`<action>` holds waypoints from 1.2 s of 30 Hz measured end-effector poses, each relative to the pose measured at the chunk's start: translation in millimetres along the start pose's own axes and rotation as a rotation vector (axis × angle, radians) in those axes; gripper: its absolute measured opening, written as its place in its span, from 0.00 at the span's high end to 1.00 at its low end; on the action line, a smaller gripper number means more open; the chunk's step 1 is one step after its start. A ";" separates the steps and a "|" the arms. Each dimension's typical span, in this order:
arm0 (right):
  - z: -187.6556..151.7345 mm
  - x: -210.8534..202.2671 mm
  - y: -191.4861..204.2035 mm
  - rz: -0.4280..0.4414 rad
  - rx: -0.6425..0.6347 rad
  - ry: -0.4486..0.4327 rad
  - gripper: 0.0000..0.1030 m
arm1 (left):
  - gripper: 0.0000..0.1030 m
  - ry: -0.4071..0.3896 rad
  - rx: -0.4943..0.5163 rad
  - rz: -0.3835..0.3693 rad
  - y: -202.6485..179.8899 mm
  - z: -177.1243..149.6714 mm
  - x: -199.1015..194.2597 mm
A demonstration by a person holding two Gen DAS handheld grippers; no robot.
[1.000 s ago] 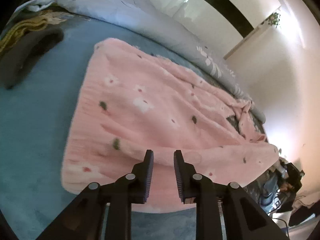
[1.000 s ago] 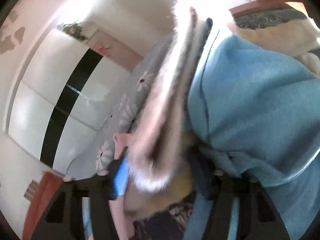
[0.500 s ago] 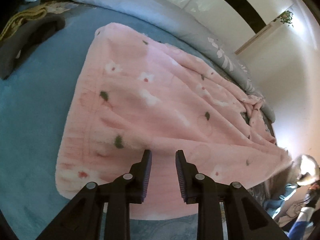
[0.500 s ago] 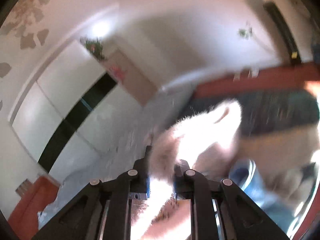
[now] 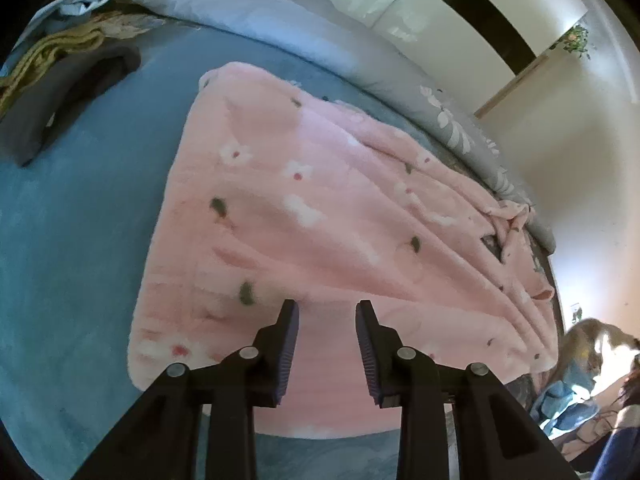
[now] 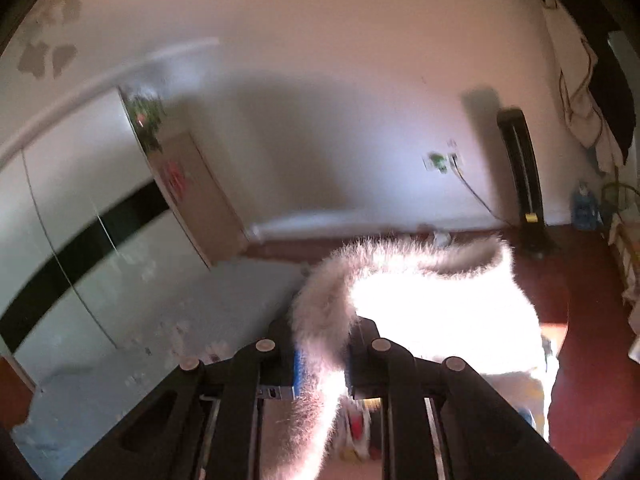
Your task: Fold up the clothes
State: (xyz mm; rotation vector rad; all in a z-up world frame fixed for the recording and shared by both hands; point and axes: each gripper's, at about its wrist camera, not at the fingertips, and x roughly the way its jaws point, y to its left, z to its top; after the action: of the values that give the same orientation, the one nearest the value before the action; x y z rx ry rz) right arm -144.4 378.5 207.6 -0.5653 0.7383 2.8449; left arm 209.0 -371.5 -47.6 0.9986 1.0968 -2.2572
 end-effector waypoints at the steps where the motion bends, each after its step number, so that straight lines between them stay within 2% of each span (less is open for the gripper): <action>1: -11.0 7.5 -10.8 -0.007 0.009 0.036 0.84 | 0.68 -0.003 0.003 0.008 1.4 -0.6 -1.7; 5: -51.5 32.4 -27.9 -0.028 0.039 0.147 0.84 | 0.68 -0.035 0.011 0.037 8.1 -1.5 -12.0; 9: -69.2 49.5 -13.7 -0.048 0.000 0.188 0.79 | 0.54 -0.079 0.010 0.078 18.5 -2.2 -21.7; 11: -74.2 49.1 1.4 -0.037 -0.042 0.185 0.57 | 0.52 -0.092 -0.008 0.100 27.2 -3.7 -24.4; 12: -76.7 45.3 8.7 -0.028 -0.079 0.175 0.38 | 0.51 -0.095 -0.027 0.105 32.9 -5.0 -25.2; 13: -79.2 41.0 15.9 -0.018 -0.119 0.164 0.27 | 0.51 -0.096 -0.050 0.107 39.3 -6.9 -25.9; 16: -86.9 28.1 37.6 0.010 -0.239 0.130 0.27 | 0.48 -0.104 -0.112 0.123 57.9 -14.6 -29.7; 18: -105.3 5.3 49.5 0.014 -0.291 0.089 0.27 | 0.47 -0.096 -0.152 0.137 70.0 -20.9 -30.6; 20: -124.9 -18.7 61.3 0.018 -0.339 0.047 0.27 | 0.46 -0.060 -0.204 0.112 80.8 -28.7 -27.3; 21: -139.7 -27.5 63.3 0.059 -0.347 0.063 0.27 | 0.46 -0.040 -0.231 0.091 86.0 -33.0 -24.8; 23: -171.1 -44.0 66.1 0.153 -0.355 0.110 0.27 | 0.46 -0.043 -0.257 0.056 88.9 -38.3 -24.8; 25: -208.9 -47.8 69.9 0.271 -0.367 0.239 0.27 | 0.46 -0.042 -0.252 0.035 86.3 -36.4 -23.8; 29: -292.4 -40.3 72.6 0.386 -0.369 0.522 0.27 | 0.44 -0.022 -0.280 -0.008 80.5 -31.2 -13.0; 32: -327.4 -25.0 71.3 0.386 -0.337 0.618 0.27 | 0.44 -0.053 -0.317 -0.036 81.9 -29.8 -13.5; 36: -339.5 7.6 62.5 0.338 -0.200 0.673 0.27 | 0.47 -0.089 -0.363 -0.062 86.9 -28.8 -13.5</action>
State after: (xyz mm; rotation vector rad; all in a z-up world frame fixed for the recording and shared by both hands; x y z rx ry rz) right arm -57.2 156.8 -42.4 -1.6182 0.6812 3.0470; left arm 285.5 -398.7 -92.0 0.7172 1.4478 -2.0247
